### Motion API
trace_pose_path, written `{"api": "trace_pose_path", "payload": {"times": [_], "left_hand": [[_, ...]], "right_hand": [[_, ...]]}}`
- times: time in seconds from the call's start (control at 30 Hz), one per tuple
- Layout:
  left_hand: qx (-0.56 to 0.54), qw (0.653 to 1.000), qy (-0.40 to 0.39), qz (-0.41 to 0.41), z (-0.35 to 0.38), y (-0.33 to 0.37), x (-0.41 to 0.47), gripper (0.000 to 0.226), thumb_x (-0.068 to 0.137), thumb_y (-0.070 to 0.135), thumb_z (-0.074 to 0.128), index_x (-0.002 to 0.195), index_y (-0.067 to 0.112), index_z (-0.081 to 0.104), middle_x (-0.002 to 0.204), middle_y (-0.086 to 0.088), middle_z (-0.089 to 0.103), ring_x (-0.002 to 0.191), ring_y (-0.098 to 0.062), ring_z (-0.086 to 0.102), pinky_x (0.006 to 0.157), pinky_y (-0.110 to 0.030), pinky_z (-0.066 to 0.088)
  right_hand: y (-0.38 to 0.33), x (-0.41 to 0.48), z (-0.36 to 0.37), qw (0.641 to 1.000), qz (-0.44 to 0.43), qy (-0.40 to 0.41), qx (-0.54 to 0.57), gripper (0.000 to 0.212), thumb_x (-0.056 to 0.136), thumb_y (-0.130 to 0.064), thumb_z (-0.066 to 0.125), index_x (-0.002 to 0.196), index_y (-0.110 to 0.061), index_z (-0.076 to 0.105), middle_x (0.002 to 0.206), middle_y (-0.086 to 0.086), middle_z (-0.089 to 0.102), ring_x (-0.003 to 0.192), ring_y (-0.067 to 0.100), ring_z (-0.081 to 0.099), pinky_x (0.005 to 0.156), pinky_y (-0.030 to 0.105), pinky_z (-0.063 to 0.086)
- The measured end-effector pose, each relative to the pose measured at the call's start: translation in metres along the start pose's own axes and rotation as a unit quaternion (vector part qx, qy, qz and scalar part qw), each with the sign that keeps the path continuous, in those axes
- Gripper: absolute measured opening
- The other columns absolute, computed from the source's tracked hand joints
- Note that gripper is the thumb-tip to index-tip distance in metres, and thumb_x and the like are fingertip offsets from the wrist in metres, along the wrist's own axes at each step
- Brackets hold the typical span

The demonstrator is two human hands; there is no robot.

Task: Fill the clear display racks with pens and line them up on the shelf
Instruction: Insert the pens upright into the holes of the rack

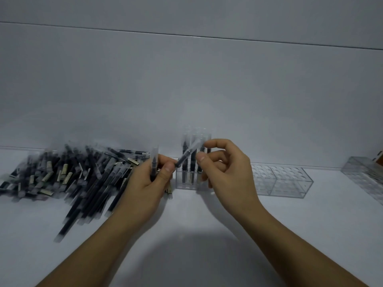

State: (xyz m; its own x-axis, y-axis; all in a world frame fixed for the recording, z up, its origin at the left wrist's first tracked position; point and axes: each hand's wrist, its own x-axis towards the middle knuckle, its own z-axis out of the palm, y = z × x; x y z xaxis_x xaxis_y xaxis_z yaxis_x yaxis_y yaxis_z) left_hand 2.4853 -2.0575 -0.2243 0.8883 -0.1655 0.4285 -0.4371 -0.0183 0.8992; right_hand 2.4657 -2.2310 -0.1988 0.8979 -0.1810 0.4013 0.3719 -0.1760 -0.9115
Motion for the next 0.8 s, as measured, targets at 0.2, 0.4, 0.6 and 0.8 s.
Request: {"api": "trace_pose_path", "payload": {"times": [0.2, 0.4, 0.6, 0.8], "left_hand": [[0.001, 0.998, -0.056, 0.010, 0.001, -0.002, -0.002, 0.034, 0.101, 0.026, 0.046, 0.088, -0.004, 0.055, 0.057, 0.003, 0.039, 0.051, -0.010, 0.034, 0.050, -0.019, 0.032], [0.008, 0.998, -0.068, 0.001, 0.002, -0.002, -0.001, 0.036, 0.103, 0.025, 0.043, 0.084, -0.004, 0.051, 0.059, 0.003, 0.042, 0.051, -0.009, 0.036, 0.050, -0.017, 0.033], [-0.135, 0.985, -0.013, -0.111, 0.008, -0.004, -0.007, 0.030, 0.098, 0.036, 0.049, 0.111, 0.009, 0.053, 0.067, -0.015, 0.054, 0.053, -0.027, 0.045, 0.050, -0.033, 0.039], [-0.110, 0.989, 0.008, -0.100, 0.003, -0.007, -0.005, 0.028, 0.099, 0.041, 0.059, 0.083, 0.021, 0.048, 0.055, 0.006, 0.035, 0.045, -0.009, 0.029, 0.055, -0.019, 0.041]], "right_hand": [[-0.003, 0.000, -0.001, 0.994, 0.053, -0.052, 0.085, 0.022, 0.091, -0.007, 0.074, 0.111, -0.008, 0.065, 0.072, 0.010, 0.072, 0.058, 0.016, 0.068, 0.056, 0.022, 0.054], [-0.005, 0.001, -0.004, 0.995, 0.038, -0.047, 0.083, 0.015, 0.089, -0.002, 0.074, 0.103, -0.006, 0.070, 0.083, 0.017, 0.074, 0.072, 0.019, 0.073, 0.063, 0.024, 0.058], [-0.015, 0.007, -0.014, 0.994, 0.016, -0.004, 0.107, 0.010, 0.089, -0.005, 0.074, 0.094, -0.006, 0.065, 0.082, 0.014, 0.075, 0.071, 0.023, 0.073, 0.059, 0.026, 0.057], [-0.017, 0.023, -0.039, 0.992, -0.043, 0.091, 0.081, 0.014, 0.092, -0.005, 0.073, 0.102, -0.002, 0.065, 0.075, 0.008, 0.073, 0.066, 0.021, 0.074, 0.062, 0.026, 0.058]]}}
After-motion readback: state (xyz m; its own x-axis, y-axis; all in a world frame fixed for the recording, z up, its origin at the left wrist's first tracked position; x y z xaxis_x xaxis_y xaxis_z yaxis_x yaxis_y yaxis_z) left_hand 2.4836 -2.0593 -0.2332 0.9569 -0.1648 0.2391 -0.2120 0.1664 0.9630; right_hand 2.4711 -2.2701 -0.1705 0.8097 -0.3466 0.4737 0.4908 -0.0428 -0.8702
